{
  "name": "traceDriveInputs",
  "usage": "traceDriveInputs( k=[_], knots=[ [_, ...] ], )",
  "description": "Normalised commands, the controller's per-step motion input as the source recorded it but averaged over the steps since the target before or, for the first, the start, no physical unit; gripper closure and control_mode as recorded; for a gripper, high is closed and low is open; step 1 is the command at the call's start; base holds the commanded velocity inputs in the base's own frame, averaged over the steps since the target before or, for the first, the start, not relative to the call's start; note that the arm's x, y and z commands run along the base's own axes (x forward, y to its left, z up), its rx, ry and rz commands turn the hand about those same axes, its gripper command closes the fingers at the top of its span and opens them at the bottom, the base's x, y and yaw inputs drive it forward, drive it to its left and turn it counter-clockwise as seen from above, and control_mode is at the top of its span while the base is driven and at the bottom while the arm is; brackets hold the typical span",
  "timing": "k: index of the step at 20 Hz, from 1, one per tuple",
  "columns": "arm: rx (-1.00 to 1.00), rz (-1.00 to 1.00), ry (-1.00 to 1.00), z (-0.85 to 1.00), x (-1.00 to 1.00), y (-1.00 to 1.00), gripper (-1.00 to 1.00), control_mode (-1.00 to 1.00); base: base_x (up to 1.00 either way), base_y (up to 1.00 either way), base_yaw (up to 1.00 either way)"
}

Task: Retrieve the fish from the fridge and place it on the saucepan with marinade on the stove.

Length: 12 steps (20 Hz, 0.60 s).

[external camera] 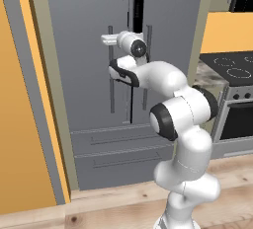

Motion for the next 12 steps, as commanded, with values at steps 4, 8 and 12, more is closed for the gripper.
traceDriveInputs(
  k=[4,8,12],
  knots=[
    [-0.03,0.00,0.00,-0.07,0.29,0.22,-1.00,-1.00,0.00,0.00,0.00],
    [-0.05,0.00,0.00,-0.11,0.19,0.34,-1.00,-1.00,0.00,0.00,0.00],
    [-0.04,0.00,0.00,-0.03,0.12,0.30,-1.00,-1.00,0.00,0.00,0.00]
  ],
)
